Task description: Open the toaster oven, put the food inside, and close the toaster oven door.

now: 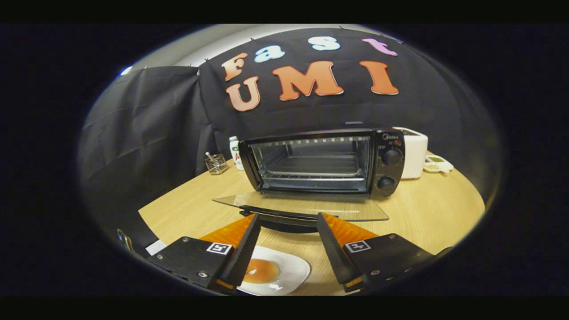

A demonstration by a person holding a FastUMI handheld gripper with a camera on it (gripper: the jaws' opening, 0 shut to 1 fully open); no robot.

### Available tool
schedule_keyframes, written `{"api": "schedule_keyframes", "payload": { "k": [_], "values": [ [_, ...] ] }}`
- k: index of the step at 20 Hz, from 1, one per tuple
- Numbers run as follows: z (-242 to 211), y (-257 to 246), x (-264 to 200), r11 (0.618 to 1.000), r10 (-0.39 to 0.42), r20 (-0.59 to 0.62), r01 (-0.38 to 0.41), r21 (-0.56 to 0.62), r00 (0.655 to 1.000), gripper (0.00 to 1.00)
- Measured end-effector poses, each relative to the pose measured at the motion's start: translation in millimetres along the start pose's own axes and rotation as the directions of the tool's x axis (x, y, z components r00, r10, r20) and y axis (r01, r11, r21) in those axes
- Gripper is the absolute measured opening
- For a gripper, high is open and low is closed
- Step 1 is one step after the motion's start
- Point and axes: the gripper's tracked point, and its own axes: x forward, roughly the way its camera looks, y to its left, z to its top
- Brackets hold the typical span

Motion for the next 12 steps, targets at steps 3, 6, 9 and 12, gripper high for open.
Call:
{"api": "schedule_keyframes", "payload": {
  "k": [3, 6, 9, 12],
  "values": [
    [-33.6, 2.8, -0.5, 0.998, 0.029, -0.096, -0.024, 0.052, 0.995, 0.77],
    [-33.5, 4.5, 3.1, 0.999, 0.02, -0.085, -0.017, 0.032, 0.996, 0.74],
    [-32.9, 0.3, 0.0, 1.0, 0.007, -0.072, -0.007, 0.0, 0.997, 0.74],
    [-22.2, 4.3, -11.2, 1.0, 0.028, -0.017, -0.028, -0.009, 0.999, 0.74]
  ]
}}
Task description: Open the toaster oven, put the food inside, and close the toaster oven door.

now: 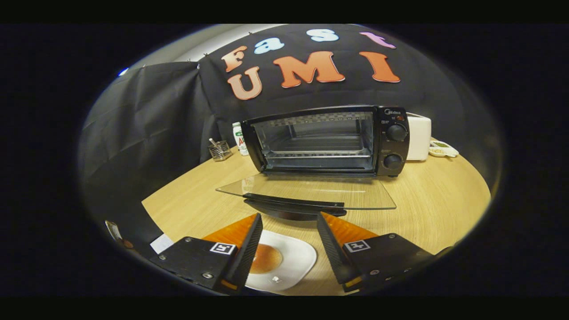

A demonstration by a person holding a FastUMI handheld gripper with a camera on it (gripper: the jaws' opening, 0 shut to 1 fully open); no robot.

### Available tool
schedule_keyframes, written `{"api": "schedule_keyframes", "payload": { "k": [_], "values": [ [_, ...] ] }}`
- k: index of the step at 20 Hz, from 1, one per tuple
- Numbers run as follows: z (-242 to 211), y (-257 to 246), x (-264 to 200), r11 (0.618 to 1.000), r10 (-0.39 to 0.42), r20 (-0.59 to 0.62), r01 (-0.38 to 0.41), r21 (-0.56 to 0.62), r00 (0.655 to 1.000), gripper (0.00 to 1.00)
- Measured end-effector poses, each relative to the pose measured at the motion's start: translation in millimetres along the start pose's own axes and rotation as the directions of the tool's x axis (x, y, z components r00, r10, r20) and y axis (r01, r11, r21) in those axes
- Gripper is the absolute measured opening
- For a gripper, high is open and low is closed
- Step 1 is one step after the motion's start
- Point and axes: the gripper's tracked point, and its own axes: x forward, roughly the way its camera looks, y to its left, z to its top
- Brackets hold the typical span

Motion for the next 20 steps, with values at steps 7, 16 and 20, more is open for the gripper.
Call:
{"api": "schedule_keyframes", "payload": {
  "k": [7, 16, 20],
  "values": [
    [10.2, 10.1, -17.5, 0.993, -0.007, 0.086, 0.016, -0.115, 0.996, 0.82],
    [84.6, 45.6, -17.4, 0.976, 0.097, 0.19, -0.055, -0.212, 0.977, 0.83],
    [136.9, 38.4, 16.2, 0.976, 0.019, 0.293, 0.046, -0.214, 0.956, 0.83]
  ]
}}
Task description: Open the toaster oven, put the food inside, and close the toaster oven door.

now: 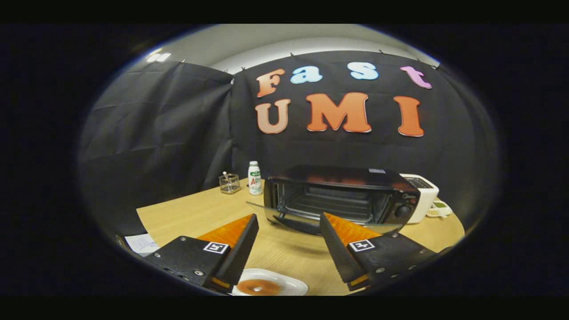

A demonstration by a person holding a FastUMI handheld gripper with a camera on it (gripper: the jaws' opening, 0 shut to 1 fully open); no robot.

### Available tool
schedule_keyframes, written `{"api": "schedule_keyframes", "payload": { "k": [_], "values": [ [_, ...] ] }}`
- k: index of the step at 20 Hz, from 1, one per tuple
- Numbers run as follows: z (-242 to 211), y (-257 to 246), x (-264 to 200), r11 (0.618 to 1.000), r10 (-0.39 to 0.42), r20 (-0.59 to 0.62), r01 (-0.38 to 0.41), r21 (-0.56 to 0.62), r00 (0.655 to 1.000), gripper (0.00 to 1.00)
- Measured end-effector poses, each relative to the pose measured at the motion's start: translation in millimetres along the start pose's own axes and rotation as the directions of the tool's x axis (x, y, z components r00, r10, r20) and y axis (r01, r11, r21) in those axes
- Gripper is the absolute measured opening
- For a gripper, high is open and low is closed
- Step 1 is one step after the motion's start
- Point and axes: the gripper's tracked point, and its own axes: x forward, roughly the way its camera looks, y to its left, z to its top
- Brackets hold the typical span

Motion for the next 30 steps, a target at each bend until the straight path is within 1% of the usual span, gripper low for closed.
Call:
{"api": "schedule_keyframes", "payload": {
  "k": [2, 3, 4, 5, 7, 9, 12, 15, 18, 20, 22, 23, 25, 28, 29, 30],
  "values": [
    [-38.1, -11.1, 17.4, 0.999, -0.045, -0.124, 0.047, 0.015, 0.991, 0.83],
    [-28.4, -15.2, 20.3, 0.998, -0.057, -0.037, 0.058, 0.026, 0.998, 0.83],
    [-26.4, -16.7, 9.3, 0.997, -0.064, -0.057, 0.066, 0.038, 0.996, 0.81],
    [-32.0, -15.2, 13.5, 0.997, -0.052, -0.083, 0.057, 0.06, 0.995, 0.78],
    [-40.0, -11.0, 4.8, 0.992, -0.027, -0.099, 0.039, 0.119, 0.995, 0.8],
    [-51.9, -10.1, -0.6, 0.991, -0.01, -0.117, 0.026, 0.133, 0.993, 0.76],
    [-70.3, -5.3, -13.6, 0.982, 0.011, -0.17, 0.021, 0.186, 0.985, 0.67],
    [-93.4, 0.7, -24.0, 0.98, 0.023, -0.222, 0.023, 0.2, 0.975, 0.64],
    [-116.9, 6.9, -28.1, 0.978, 0.039, -0.28, 0.02, 0.206, 0.959, 0.62],
    [-138.0, 10.8, -33.8, 0.975, 0.056, -0.334, 0.021, 0.223, 0.941, 0.62],
    [-160.8, 14.6, -35.7, 0.968, 0.061, -0.391, 0.04, 0.247, 0.918, 0.61],
    [-169.0, 16.2, -36.5, 0.97, 0.06, -0.409, 0.044, 0.241, 0.911, 0.61],
    [-165.3, 20.8, -37.5, 0.972, 0.064, -0.397, 0.033, 0.233, 0.915, 0.6],
    [-160.9, 16.5, -41.3, 0.985, 0.024, -0.393, 0.046, 0.166, 0.919, 0.6],
    [-158.0, 17.0, -44.6, 0.989, 0.022, -0.384, 0.035, 0.142, 0.923, 0.61],
    [-153.7, 20.0, -49.7, 0.993, 0.025, -0.37, 0.021, 0.12, 0.929, 0.65]
  ]
}}
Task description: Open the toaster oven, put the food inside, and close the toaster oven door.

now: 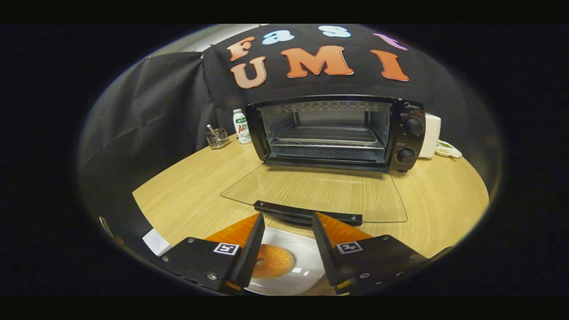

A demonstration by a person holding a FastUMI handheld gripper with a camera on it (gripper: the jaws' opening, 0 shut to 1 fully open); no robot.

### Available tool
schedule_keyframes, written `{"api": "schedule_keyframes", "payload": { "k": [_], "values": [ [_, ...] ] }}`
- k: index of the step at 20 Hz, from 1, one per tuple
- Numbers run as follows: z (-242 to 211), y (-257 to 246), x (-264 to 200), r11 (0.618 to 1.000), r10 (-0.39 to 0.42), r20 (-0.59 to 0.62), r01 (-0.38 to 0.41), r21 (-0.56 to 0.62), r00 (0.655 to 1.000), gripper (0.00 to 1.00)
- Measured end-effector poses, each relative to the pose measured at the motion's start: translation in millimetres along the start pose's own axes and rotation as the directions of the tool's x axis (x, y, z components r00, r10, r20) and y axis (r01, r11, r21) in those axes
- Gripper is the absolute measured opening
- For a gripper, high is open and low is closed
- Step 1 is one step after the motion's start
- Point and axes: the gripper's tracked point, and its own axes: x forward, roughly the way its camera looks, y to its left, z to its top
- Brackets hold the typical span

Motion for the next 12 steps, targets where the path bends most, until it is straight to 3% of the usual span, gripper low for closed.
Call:
{"api": "schedule_keyframes", "payload": {
  "k": [3, 5, 12],
  "values": [
    [-6.1, 11.5, -20.1, 0.997, 0.039, -0.002, -0.039, -0.068, 0.999, 0.79],
    [-17.8, 20.6, -34.6, 0.993, 0.081, -0.025, -0.082, -0.083, 0.996, 0.83],
    [-62.4, 29.4, -39.6, 0.985, 0.073, -0.115, -0.089, -0.147, 0.991, 0.87]
  ]
}}
